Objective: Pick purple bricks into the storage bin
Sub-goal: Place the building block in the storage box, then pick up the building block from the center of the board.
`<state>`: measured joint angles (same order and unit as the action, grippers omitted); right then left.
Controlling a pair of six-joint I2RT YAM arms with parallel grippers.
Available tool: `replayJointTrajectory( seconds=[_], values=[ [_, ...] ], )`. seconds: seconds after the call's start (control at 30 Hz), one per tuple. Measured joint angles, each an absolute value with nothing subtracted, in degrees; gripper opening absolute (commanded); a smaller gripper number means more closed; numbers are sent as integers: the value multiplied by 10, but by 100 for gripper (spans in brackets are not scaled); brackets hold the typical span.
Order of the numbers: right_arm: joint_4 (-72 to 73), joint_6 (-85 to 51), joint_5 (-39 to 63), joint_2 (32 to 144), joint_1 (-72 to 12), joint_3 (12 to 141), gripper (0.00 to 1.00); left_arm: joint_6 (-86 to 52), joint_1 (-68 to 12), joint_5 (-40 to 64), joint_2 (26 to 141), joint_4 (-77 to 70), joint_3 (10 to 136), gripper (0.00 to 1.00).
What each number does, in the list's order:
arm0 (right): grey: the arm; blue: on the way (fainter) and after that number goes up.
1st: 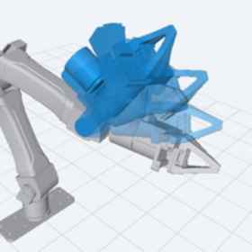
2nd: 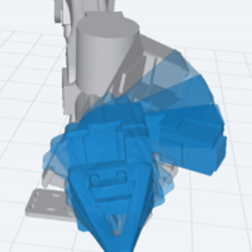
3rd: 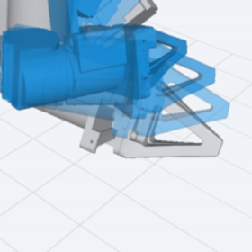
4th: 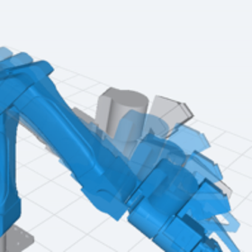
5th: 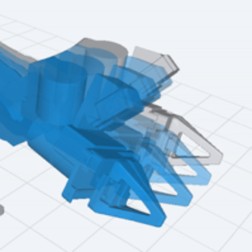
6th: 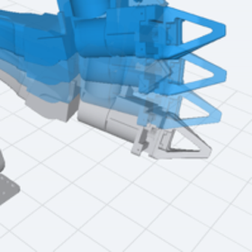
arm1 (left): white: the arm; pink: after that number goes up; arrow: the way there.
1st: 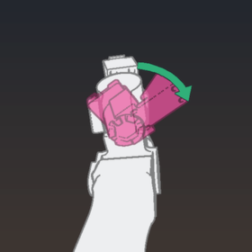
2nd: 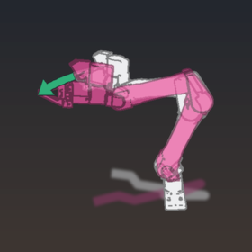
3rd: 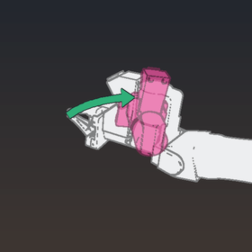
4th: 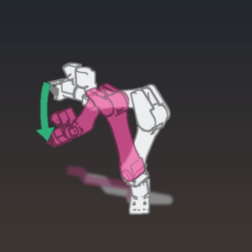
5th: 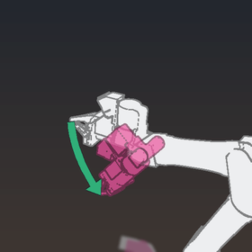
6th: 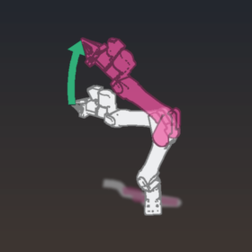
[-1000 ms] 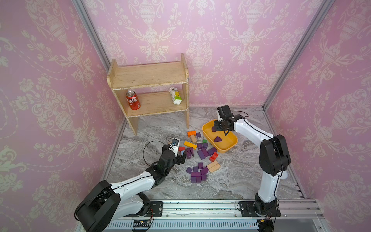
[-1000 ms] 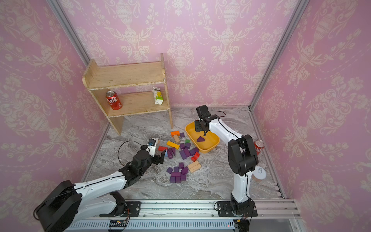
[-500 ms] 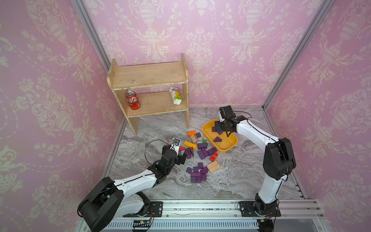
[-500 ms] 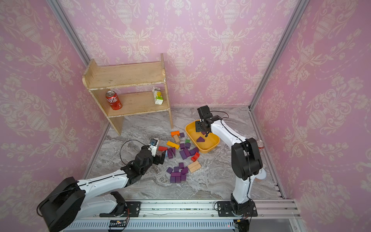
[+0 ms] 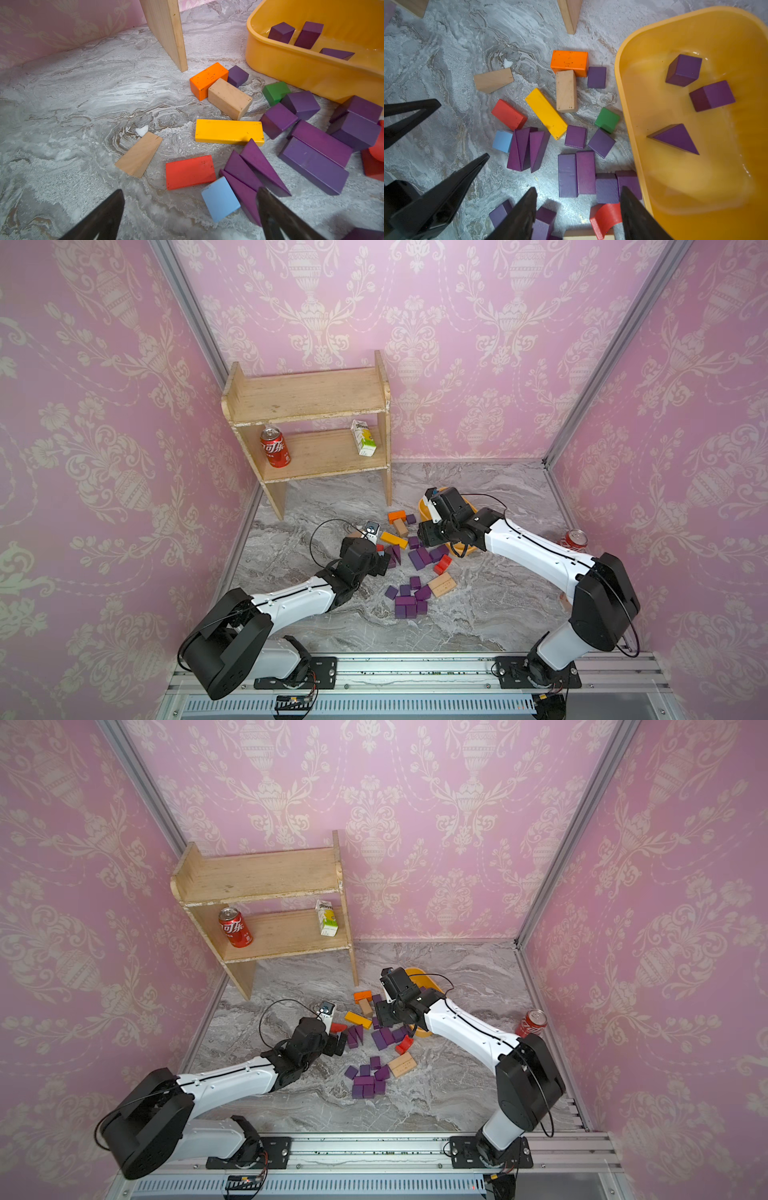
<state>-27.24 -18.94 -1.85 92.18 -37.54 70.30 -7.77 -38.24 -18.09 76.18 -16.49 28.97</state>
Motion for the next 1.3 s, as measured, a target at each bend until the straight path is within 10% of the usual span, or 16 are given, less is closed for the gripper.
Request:
replayJointTrajectory(
  seconds=[1.3],
  values=[
    [-305,-292,-51,978,-515,649,51,-89,-372,-169,734,-215,249,99]
  ],
)
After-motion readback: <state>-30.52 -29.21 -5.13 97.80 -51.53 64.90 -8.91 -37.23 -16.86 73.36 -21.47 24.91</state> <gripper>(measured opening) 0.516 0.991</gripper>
